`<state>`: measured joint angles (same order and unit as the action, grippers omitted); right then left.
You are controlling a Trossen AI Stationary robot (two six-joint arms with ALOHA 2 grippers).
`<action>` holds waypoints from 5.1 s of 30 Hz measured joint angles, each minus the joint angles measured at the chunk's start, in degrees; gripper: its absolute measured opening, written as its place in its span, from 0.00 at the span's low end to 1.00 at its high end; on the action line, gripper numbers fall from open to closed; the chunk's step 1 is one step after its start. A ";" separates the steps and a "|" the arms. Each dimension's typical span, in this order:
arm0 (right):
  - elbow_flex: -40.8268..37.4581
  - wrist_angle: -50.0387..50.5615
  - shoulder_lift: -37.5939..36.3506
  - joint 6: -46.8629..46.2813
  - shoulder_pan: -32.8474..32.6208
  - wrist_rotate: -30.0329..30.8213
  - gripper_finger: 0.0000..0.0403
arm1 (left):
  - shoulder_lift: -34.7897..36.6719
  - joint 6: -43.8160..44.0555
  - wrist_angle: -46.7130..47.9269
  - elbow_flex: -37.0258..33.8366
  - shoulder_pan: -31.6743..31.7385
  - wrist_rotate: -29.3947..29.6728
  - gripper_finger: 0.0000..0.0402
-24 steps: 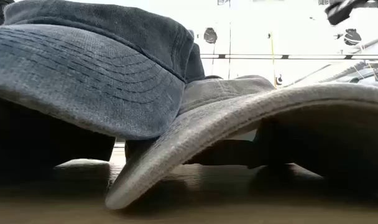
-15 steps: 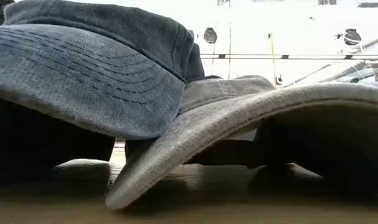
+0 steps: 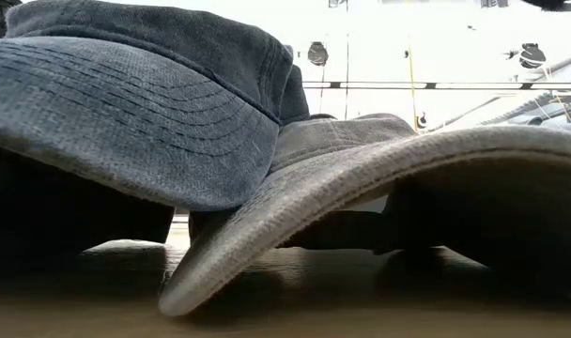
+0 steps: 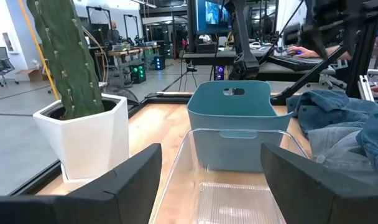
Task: Pick & Place hat
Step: Put the right blue cap into the transparent bin
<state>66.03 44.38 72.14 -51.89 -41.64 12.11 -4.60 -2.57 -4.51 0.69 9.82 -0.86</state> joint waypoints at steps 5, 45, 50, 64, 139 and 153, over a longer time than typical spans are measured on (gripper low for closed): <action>-1.07 9.32 0.87 -17.97 0.20 -12.52 0.60 | 0.00 0.00 -0.02 0.00 0.00 0.00 0.70; -26.24 -20.19 -16.29 -17.35 0.05 -22.69 0.02 | 0.00 0.01 0.02 0.00 -0.01 0.00 0.70; -26.24 -20.17 -21.84 -15.16 -0.38 -19.17 0.02 | 0.00 0.00 0.03 0.00 -0.02 -0.01 0.70; -26.22 -26.01 -27.16 -1.58 -0.47 -13.69 0.01 | 0.00 0.00 0.02 0.00 -0.02 0.00 0.70; -26.17 -106.75 2.05 60.50 26.20 15.01 0.01 | -40.45 8.90 -49.20 6.07 -17.45 0.36 0.70; -26.15 -109.67 4.37 57.08 27.16 10.24 0.01 | -70.61 -1.82 -49.03 27.52 -20.44 3.94 0.70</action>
<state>39.88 -65.29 76.51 5.19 -14.48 22.35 -75.21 -4.39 -53.54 28.21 -10.61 3.07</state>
